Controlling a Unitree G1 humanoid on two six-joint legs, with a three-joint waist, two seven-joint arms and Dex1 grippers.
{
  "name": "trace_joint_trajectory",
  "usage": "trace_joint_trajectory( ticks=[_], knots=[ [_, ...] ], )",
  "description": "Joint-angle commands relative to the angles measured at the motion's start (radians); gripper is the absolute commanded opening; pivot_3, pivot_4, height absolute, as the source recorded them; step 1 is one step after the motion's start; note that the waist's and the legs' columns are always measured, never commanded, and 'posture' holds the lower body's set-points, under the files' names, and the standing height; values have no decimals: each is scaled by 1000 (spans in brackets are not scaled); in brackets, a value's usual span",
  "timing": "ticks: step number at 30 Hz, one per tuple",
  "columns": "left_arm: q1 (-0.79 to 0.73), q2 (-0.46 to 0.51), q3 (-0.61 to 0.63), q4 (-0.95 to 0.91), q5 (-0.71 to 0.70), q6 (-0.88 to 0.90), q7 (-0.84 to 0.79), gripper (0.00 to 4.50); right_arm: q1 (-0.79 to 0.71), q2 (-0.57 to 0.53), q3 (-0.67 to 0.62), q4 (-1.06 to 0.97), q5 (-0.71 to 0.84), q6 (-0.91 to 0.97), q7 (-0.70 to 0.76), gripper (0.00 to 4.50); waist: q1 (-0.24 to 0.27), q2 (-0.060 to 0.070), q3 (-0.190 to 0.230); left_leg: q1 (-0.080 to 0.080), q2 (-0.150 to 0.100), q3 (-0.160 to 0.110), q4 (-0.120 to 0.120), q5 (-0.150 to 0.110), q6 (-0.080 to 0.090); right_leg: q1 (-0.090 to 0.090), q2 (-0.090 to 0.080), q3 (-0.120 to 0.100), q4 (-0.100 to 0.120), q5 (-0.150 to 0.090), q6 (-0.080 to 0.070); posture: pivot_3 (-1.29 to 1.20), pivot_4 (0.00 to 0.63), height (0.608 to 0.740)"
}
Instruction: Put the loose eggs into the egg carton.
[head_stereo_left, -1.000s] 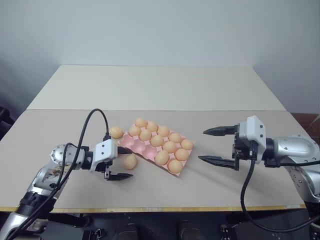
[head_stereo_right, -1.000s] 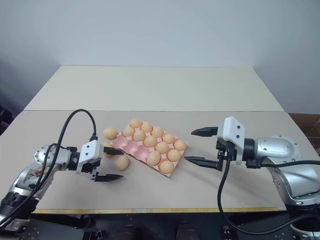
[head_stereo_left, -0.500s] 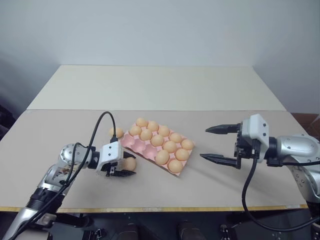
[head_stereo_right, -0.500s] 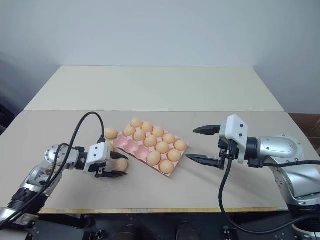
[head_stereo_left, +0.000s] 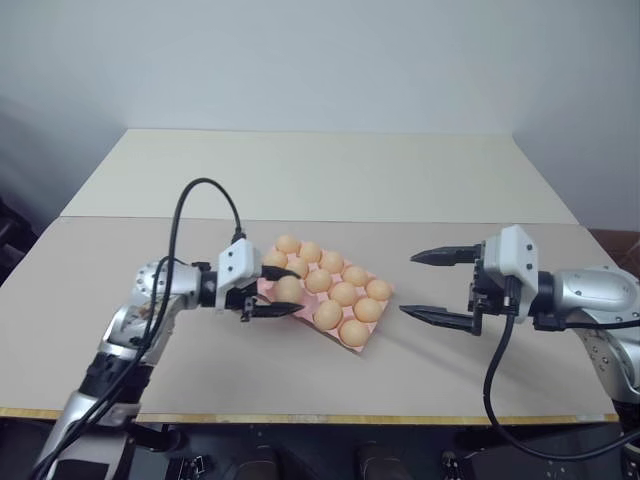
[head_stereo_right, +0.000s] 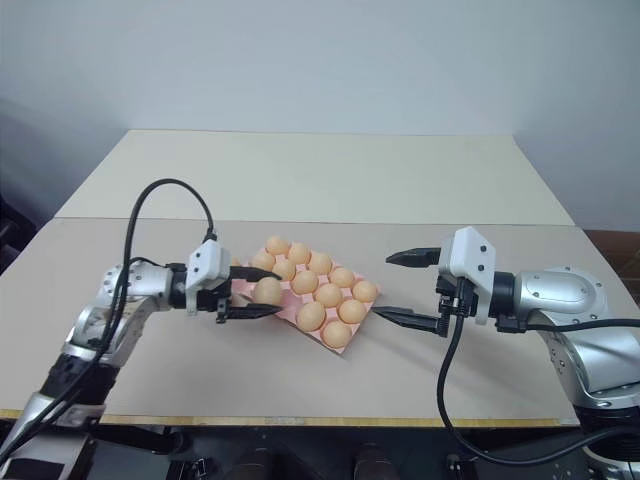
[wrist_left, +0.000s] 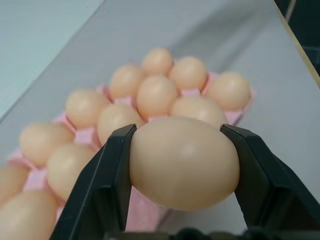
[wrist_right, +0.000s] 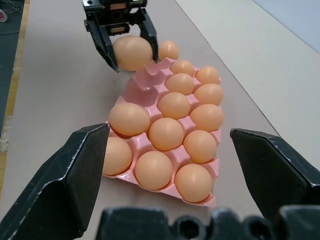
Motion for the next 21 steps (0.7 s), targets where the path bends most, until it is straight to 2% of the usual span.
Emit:
trace_joint_trajectory(
  ticks=[1,7,15,21],
  knots=[
    [-56,-39,-37,66,49,-40,25,2457,-8,-13,-28,-28,8,-2,-5,4500,1,0,0,0,0,0,0,0,0,0,0,0,0,0,0,0,150,740],
    [-85,-58,-49,111,56,-47,-2,4463,10,-20,-46,-44,13,5,-12,4500,2,0,0,0,0,0,0,0,0,0,0,0,0,0,0,0,150,740],
    [-67,-7,52,40,-21,25,5,4463,20,-14,-42,-52,19,8,-19,4500,4,0,0,0,0,0,0,0,0,0,0,0,0,0,0,0,150,740],
    [46,183,236,-89,-179,141,-81,4463,14,-7,-35,-37,22,3,-14,4500,-13,0,0,0,0,0,0,0,0,-1,0,0,0,0,0,0,150,740]
  ],
)
